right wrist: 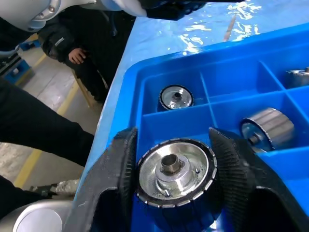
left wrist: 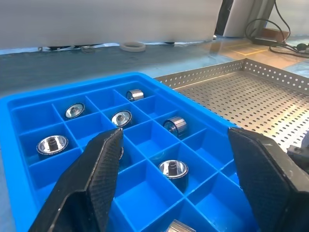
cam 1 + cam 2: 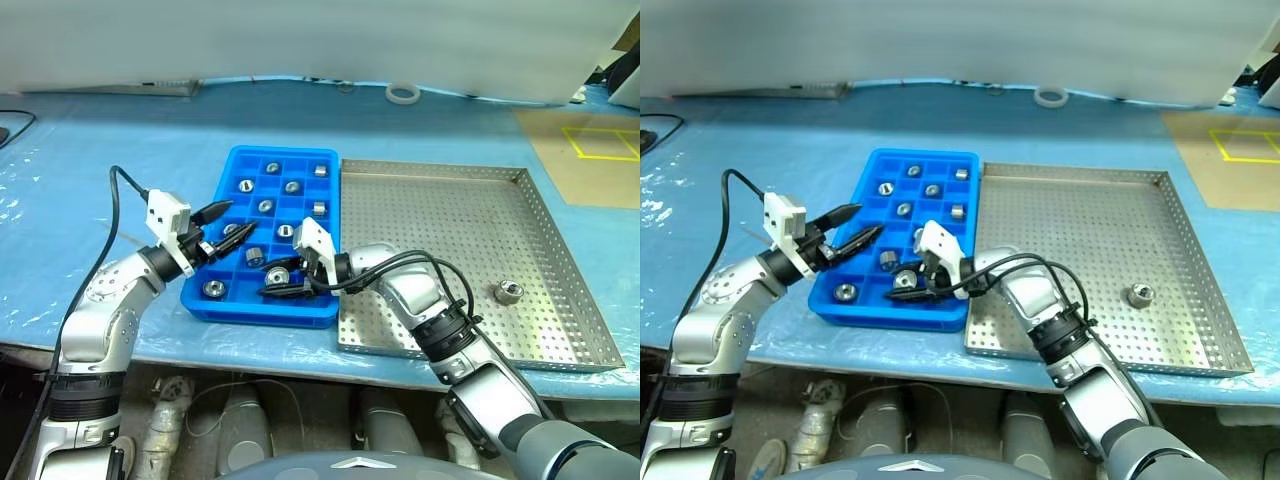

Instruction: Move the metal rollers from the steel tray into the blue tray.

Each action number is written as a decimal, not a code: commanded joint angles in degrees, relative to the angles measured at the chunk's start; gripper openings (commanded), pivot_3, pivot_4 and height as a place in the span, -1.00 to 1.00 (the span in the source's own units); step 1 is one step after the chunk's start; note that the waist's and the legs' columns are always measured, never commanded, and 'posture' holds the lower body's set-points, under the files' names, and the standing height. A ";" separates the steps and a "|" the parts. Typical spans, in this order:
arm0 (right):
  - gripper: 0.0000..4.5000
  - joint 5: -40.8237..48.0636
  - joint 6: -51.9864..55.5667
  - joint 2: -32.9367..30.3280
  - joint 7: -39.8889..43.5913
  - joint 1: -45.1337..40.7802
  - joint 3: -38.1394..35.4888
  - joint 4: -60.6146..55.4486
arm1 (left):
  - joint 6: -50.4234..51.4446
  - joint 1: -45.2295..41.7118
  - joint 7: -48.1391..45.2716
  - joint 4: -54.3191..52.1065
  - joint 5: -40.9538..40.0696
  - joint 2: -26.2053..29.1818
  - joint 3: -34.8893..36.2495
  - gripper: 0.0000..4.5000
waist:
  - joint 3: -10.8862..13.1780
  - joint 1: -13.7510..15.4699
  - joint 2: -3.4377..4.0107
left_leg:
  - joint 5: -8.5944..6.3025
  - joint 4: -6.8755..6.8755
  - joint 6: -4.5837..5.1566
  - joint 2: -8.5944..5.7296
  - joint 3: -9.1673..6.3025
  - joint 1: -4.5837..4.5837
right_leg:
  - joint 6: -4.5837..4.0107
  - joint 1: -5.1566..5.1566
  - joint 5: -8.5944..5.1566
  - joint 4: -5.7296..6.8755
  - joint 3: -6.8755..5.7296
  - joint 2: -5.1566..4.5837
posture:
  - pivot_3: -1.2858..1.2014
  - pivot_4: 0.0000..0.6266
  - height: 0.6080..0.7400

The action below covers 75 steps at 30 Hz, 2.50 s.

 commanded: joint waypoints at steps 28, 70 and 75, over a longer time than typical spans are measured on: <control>0.97 4.70 1.26 -23.77 -26.84 15.87 -44.27 -8.81 | -15.48 -22.79 -20.50 29.50 8.11 -15.87 -17.92 0.62 | 0.05 -5.86 -0.11 | -0.16 0.46 0.33 -0.14 0.23 0.05 | 0.05 0.00 -0.03 0.06 0.90 0.16 | -0.38 -0.52 1.00; -0.25 9.02 4.41 -12.84 -12.56 1.97 -23.20 -2.12 | -5.07 -9.06 -7.63 4.15 4.86 -6.84 -8.07 0.62 | 0.10 -2.43 -0.12 | -0.30 0.43 0.50 -0.16 0.25 -0.12 | 0.09 -0.08 -0.08 0.02 0.42 0.05 | -0.11 -0.52 1.00; -0.25 10.60 4.74 -11.22 -8.60 0.21 -22.00 -1.77 | -4.06 -7.68 -6.03 1.88 4.47 -5.86 -7.43 0.62 | 0.11 -1.57 -0.12 | -0.19 0.33 0.32 -0.15 0.21 -0.07 | 0.09 -0.11 -0.07 0.09 0.39 0.06 | -0.08 -0.52 1.00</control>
